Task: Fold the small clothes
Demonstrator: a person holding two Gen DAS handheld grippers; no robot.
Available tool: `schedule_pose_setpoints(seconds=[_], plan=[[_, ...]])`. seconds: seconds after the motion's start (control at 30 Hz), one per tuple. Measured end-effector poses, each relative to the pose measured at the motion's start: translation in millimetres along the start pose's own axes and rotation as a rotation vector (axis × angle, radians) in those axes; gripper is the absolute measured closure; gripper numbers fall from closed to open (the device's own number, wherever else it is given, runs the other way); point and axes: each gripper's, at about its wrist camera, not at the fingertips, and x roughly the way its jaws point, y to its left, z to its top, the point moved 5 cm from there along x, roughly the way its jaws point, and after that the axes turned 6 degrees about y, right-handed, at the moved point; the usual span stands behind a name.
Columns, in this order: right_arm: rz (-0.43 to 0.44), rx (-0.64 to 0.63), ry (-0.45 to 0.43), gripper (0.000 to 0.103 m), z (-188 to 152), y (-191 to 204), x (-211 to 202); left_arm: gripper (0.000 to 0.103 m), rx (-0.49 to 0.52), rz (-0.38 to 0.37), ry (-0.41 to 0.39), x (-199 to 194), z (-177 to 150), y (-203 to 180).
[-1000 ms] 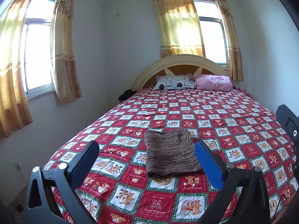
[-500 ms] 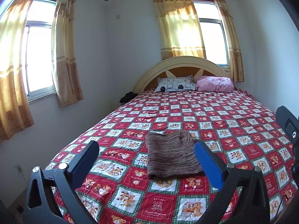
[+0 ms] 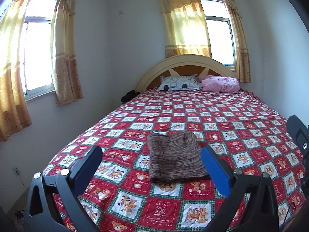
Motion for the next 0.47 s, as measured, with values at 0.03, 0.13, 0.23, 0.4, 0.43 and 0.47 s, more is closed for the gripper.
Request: schedule_pose_setpoints(seconds=[0.03, 0.13, 0.23, 0.4, 0.43, 0.47], plan=[[0.001, 0.003, 0.004, 0.011, 0.1, -0.6, 0.9, 0.000, 0.001, -0.008, 0.004, 0.8, -0.4, 0.1], [0.001, 0.014, 0.017, 0.011, -0.8, -2.8, 3.3, 0.000, 0.009, -0.008, -0.002, 1.0, -1.3, -0.5], [-0.001, 0.021, 0.023, 0.011, -1.5, -4.4, 5.1, 0.000, 0.022, 0.006, -0.007, 0.5, -1.1, -2.4], [-0.003, 0.025, 0.029, 0.011, -3.0, -5.6, 6.8, 0.000, 0.026, 0.003, -0.001, 1.7, -1.6, -3.3], [-0.002, 0.026, 0.029, 0.011, -3.1, -5.8, 6.8, 0.000, 0.027, 0.003, 0.001, 2.1, -2.2, -3.6], [-0.003, 0.027, 0.030, 0.011, -3.4, -6.1, 6.9, 0.000, 0.026, 0.001, 0.003, 2.3, -2.4, -3.9]])
